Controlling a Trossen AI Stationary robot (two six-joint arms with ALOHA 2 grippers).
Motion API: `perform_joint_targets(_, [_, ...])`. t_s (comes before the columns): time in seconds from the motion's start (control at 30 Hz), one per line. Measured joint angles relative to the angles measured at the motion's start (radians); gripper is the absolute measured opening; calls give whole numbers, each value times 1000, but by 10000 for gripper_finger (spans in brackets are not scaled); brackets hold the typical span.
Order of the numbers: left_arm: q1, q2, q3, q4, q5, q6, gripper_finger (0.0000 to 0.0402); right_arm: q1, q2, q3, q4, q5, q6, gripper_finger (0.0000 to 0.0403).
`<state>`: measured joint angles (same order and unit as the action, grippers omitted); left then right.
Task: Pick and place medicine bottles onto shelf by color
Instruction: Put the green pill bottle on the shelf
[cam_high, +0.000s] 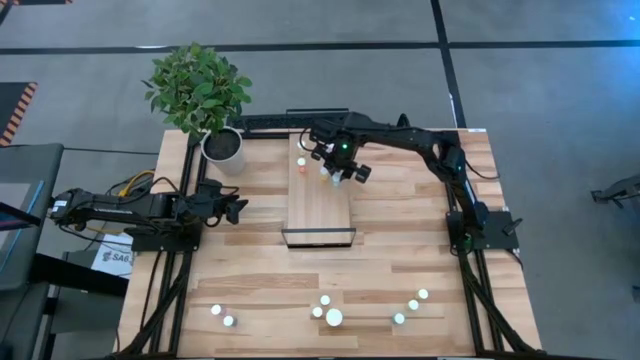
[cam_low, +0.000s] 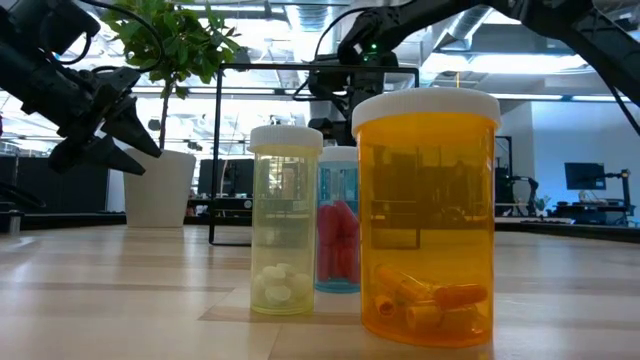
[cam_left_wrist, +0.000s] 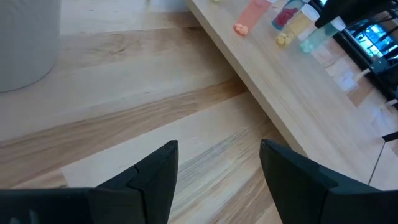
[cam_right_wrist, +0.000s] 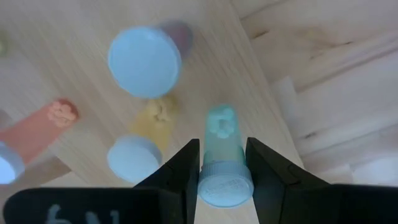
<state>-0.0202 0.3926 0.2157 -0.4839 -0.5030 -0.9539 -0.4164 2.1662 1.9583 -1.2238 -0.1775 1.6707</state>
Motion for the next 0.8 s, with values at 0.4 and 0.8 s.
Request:
perform_joint_targets(0.4, [0, 0, 0, 0, 0, 0, 212, -6, 0, 0, 11, 21, -4, 130])
perform_joint_targets(0.8, [0, 0, 0, 0, 0, 0, 212, 3, 0, 0, 34, 22, -3, 131])
